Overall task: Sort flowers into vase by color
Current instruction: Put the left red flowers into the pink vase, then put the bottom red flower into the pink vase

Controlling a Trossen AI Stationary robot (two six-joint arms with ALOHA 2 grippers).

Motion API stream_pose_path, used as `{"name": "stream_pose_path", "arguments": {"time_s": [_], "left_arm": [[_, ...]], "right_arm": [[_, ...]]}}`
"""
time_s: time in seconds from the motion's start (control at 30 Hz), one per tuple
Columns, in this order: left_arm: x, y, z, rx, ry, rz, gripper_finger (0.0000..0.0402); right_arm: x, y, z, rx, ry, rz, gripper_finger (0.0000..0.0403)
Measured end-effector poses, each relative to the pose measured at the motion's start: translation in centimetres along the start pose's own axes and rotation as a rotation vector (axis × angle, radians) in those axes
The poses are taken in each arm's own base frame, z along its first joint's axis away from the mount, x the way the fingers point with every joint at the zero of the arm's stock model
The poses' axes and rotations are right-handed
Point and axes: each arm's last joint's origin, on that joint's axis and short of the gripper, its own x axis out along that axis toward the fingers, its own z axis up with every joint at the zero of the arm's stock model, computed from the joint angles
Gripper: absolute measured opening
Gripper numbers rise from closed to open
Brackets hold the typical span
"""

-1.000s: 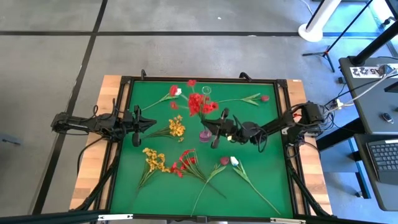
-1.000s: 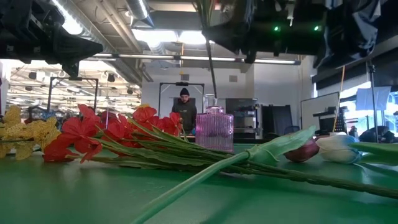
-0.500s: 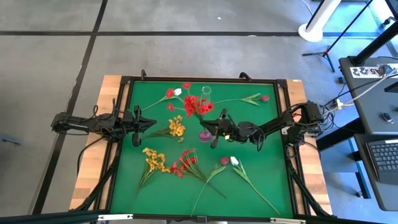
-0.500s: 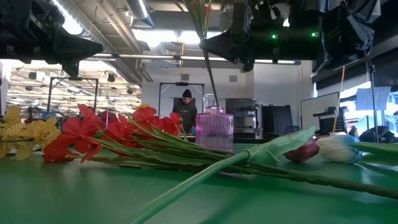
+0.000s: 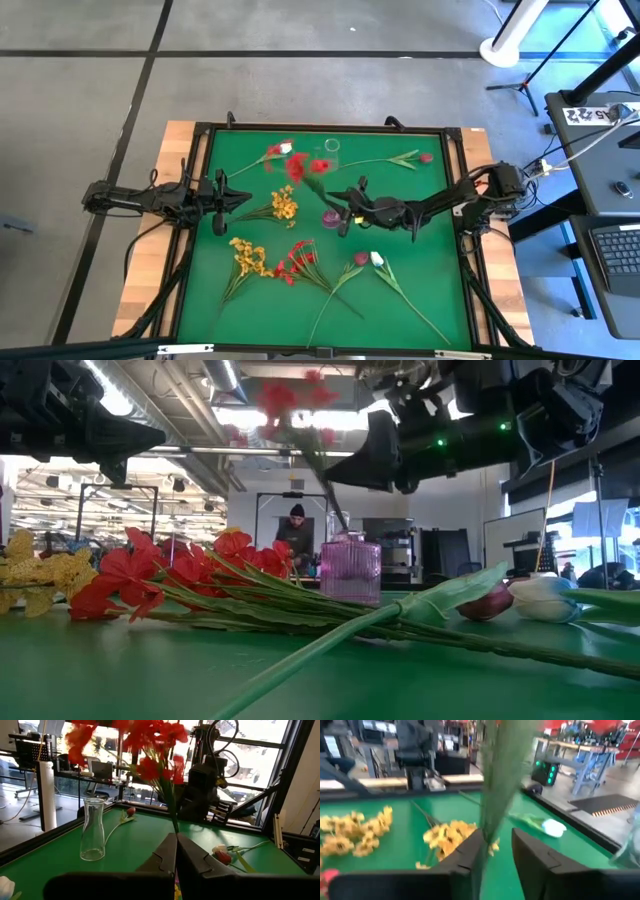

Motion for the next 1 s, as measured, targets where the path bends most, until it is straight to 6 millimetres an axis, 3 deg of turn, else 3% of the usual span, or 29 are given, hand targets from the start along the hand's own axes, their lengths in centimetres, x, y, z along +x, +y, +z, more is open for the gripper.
{"name": "stream_pose_path", "arguments": {"time_s": [0.27,0.43,0.8,1.0], "left_arm": [[0.0,0.0,0.0,0.0,0.0,0.0,0.0],[0.0,0.0,0.0,0.0,0.0,0.0,0.0],[0.0,0.0,0.0,0.0,0.0,0.0,0.0],[0.0,0.0,0.0,0.0,0.0,-0.001,0.0]], "right_arm": [[-1.5,-0.8,2.0,-0.019,0.071,-0.002,0.0172],[-3.7,-2.0,4.1,-0.018,0.143,-0.008,0.0194],[-9.6,-5.1,7.2,0.115,0.271,-0.028,0.0198],[-10.7,-5.7,7.1,0.172,0.327,-0.049,0.0198]]}}
